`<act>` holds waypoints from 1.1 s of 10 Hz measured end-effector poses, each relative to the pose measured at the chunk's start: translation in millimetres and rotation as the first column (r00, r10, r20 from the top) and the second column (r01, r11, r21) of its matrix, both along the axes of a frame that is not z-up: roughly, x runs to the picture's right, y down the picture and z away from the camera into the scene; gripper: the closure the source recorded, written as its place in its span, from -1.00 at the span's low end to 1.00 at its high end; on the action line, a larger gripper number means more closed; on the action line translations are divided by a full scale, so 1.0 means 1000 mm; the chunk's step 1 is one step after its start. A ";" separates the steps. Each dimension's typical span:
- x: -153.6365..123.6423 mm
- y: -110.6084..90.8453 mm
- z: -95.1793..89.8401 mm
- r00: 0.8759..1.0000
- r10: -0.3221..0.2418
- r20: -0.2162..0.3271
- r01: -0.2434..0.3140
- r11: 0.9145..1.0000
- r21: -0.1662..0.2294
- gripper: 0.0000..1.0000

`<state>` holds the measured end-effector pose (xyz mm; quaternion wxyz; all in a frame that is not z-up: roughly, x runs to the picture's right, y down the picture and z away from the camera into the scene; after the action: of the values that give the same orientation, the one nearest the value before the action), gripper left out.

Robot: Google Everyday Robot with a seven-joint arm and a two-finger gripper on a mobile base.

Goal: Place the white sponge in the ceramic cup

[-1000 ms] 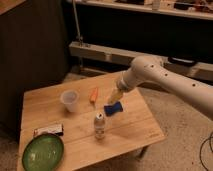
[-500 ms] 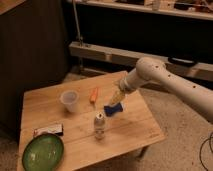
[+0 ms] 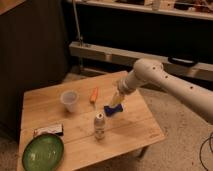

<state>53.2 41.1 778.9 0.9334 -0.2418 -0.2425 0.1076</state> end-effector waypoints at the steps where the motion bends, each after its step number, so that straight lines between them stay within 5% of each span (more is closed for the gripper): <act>1: 0.005 0.014 0.017 0.997 -0.070 0.028 0.069 0.996 0.048 -0.60; 6: 0.004 0.033 0.037 0.967 -0.252 0.027 0.248 0.963 0.106 -0.60; 8: -0.001 0.040 0.049 0.957 -0.291 0.002 0.290 0.953 0.086 -0.60; 11: -0.002 0.053 0.070 0.951 -0.308 -0.019 0.308 0.950 0.047 -0.60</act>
<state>51.7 94.3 849.2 0.9457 -0.2531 -0.1992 -0.0440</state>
